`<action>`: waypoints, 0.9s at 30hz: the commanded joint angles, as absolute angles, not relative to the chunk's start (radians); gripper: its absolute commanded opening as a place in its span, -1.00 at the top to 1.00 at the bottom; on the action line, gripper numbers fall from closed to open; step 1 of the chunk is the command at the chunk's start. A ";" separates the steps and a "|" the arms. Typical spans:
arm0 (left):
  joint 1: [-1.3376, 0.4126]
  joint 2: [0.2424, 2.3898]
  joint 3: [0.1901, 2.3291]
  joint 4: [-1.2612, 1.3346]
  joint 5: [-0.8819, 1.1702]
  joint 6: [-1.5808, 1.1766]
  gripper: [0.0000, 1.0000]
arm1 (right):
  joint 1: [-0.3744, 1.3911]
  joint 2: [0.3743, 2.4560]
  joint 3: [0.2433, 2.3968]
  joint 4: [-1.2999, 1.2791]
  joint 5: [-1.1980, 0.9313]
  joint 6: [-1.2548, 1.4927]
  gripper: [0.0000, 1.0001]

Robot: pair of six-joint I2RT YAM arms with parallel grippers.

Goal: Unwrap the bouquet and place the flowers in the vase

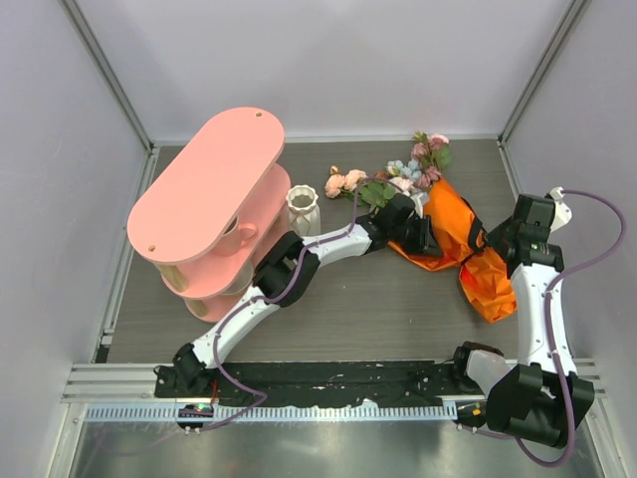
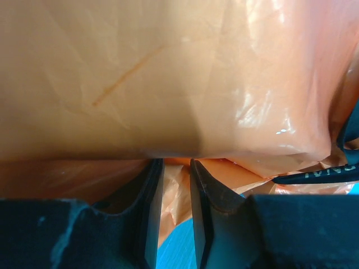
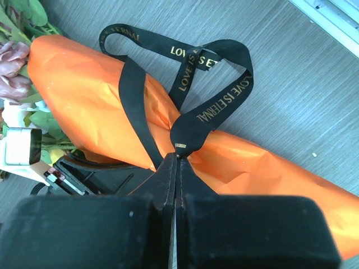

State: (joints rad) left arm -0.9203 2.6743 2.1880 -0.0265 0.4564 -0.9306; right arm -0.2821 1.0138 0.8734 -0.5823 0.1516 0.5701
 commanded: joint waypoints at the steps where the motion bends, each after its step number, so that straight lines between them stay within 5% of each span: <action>1: -0.913 2.652 2.194 -0.112 0.420 -0.890 0.40 | -0.281 0.996 0.937 -0.572 0.224 0.557 0.98; 16: -0.910 2.451 2.040 0.140 0.621 -0.939 0.18 | -0.268 0.988 0.736 -0.603 0.012 0.581 0.90; 20: -0.916 2.483 2.074 0.219 0.630 -1.000 0.21 | -0.271 0.936 0.741 -0.630 0.063 0.574 0.32; 27: -0.927 2.632 2.209 0.225 0.634 -1.060 0.27 | -0.279 0.948 0.808 -0.673 0.181 0.578 0.05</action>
